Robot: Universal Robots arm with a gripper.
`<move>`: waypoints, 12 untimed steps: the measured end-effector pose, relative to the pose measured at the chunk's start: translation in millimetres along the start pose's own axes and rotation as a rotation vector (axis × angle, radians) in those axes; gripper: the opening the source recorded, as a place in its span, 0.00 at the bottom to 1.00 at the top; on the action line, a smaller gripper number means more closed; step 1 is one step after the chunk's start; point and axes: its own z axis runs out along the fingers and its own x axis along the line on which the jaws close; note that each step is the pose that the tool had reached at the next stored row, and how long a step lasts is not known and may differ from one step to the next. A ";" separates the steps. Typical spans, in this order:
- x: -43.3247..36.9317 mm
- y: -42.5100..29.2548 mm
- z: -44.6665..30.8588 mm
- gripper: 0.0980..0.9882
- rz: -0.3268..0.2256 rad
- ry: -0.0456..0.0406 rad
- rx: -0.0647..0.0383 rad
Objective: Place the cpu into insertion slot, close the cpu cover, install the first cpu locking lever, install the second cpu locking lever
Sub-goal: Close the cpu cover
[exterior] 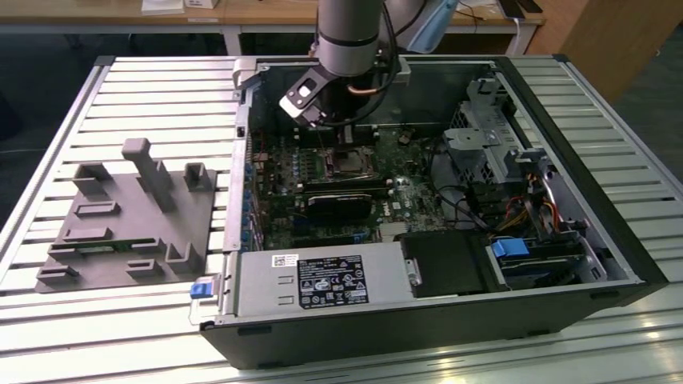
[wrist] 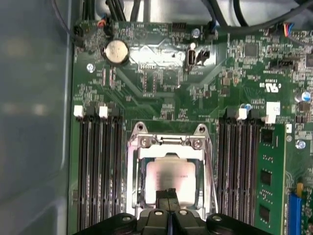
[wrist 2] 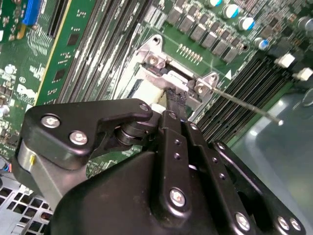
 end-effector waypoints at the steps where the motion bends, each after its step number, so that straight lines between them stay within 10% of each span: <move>1: 0.0 -1.2 0.5 0.01 0.000 0.0000 0.000; 12: 0.1 -3.3 9.2 0.01 0.000 -0.0004 0.000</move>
